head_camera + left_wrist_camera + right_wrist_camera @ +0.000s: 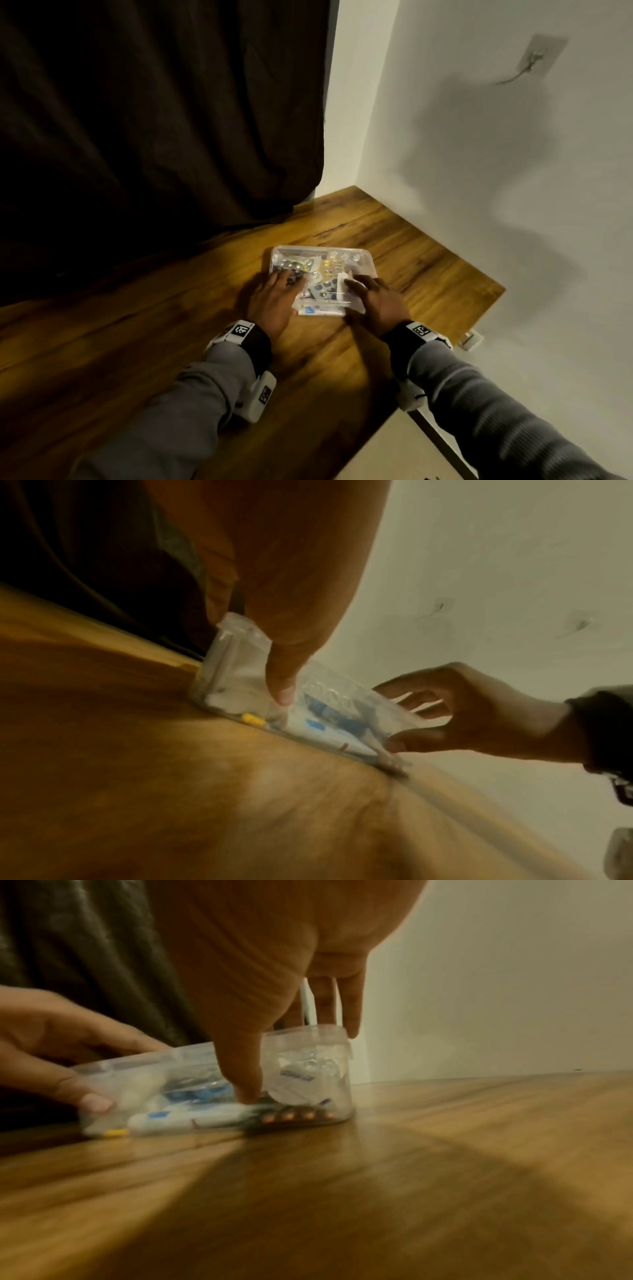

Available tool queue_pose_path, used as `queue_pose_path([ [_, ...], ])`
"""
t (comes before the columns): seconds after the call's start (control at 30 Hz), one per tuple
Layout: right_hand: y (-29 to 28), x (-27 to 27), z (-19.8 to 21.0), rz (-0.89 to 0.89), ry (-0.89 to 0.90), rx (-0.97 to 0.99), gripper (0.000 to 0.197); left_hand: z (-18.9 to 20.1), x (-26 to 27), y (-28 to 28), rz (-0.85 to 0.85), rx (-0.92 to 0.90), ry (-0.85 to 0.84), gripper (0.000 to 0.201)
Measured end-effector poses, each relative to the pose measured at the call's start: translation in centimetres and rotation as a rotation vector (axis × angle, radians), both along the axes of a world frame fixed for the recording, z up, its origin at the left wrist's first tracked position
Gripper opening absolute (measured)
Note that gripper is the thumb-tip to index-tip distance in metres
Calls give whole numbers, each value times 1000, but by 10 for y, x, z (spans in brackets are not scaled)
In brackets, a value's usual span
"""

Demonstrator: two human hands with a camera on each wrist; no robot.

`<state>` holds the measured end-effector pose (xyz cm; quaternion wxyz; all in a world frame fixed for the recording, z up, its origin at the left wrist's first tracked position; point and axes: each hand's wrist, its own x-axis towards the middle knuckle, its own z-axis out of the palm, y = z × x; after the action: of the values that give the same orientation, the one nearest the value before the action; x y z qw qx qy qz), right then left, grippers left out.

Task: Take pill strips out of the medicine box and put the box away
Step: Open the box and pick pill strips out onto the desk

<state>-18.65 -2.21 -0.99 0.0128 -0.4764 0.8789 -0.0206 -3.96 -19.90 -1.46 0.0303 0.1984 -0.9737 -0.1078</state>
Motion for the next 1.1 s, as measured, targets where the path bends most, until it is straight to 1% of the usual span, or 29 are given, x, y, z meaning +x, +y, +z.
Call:
queue_pose_path([
  [0.1,-10,18,-2,-23,2,66,67,3,-1,-7,4,64,-77,75],
  [0.2,-11,24,-1,-14,1,184,68,5,-6,-2,14,64,-103,77],
  [0.37,-18,30,-7,-20,19,233,62,5,-7,-1,24,83,-34,72],
  [0.5,-17,33,2,-10,17,298,58,-2,-4,-6,15,115,12,72],
  [0.57,-14,29,9,14,0,293,59,-7,-2,-9,20,142,66,73],
  [0.67,-15,19,16,51,7,263,63,-13,4,-13,27,182,194,71],
  [0.77,-20,23,21,55,34,242,59,-14,8,-18,14,248,328,68],
  [0.83,-27,32,22,28,21,135,52,-16,9,-23,-17,320,375,66],
  [0.9,-36,44,23,45,-23,3,47,-18,11,-28,-47,387,419,64],
  [1.0,-58,64,23,164,-50,-67,51,-16,16,-33,-60,452,420,67],
  [1.1,-75,74,18,242,13,-4,60,-13,20,-37,-85,462,392,68],
])
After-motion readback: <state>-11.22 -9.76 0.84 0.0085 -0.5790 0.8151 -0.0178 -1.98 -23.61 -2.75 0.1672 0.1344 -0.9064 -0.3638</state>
